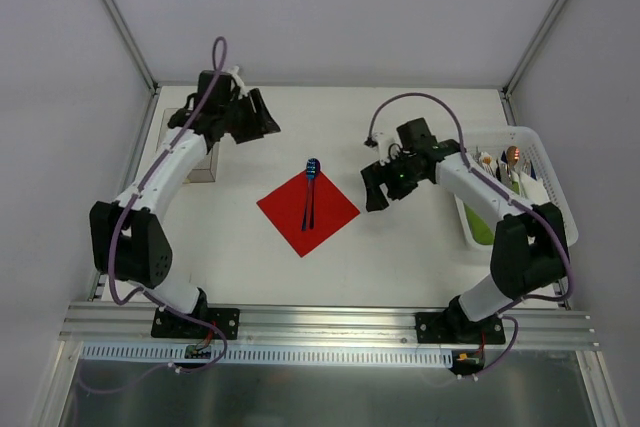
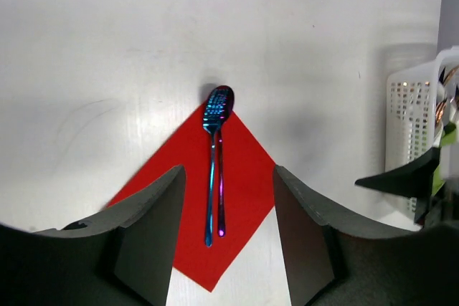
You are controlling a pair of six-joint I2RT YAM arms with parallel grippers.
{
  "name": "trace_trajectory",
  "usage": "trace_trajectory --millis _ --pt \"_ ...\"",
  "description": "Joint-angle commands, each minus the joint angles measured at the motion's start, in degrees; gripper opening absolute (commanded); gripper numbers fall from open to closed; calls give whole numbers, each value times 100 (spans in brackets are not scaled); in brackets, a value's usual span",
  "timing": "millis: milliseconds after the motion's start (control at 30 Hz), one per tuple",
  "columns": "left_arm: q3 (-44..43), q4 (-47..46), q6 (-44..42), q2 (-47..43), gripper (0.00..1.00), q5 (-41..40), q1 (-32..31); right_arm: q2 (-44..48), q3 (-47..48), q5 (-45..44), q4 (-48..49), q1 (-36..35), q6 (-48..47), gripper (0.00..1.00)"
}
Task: Place the utensils on the paper napkin and roll it up
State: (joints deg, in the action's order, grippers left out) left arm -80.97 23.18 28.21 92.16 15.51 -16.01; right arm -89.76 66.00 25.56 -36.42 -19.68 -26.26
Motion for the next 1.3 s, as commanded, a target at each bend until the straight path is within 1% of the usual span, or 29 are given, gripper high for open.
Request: trace_trajectory --millis 0,67,100,167,200,300,367,500,700,1000,1267 --pt "406 327 176 -505 52 672 431 257 308 -1059 170 -1077 -450 81" --pt "521 520 54 -777 52 647 669 117 378 -1368 284 -1563 -555 76" --pt "538 591 10 -839 53 612 730 55 483 -1639 320 -2017 -590 74" --pt "600 766 -52 -1032 54 611 950 -103 607 -1878 425 -2451 -669 72" --pt "617 811 -61 -1086 54 637 1038 -278 712 -2045 469 -2818 -696 71" --pt "696 969 -114 -1270 55 699 1302 -533 897 -2213 584 -3373 -731 69" --pt "784 978 -140 -1332 56 769 1416 -779 1029 -2292 671 -3585 -731 67" --pt "898 1013 -175 -1411 57 805 1469 -1079 1178 -2398 733 -4086 -792 66" --pt "943 1031 -210 -1473 57 814 1557 -1377 1091 -2477 979 -4439 -837 62" --pt "987 1031 -245 -1411 57 796 1566 -1677 1275 -2521 1155 -4544 -942 59" --pt "986 1031 -228 -1446 57 796 1566 -1835 1205 -2486 1190 -4720 -898 57"
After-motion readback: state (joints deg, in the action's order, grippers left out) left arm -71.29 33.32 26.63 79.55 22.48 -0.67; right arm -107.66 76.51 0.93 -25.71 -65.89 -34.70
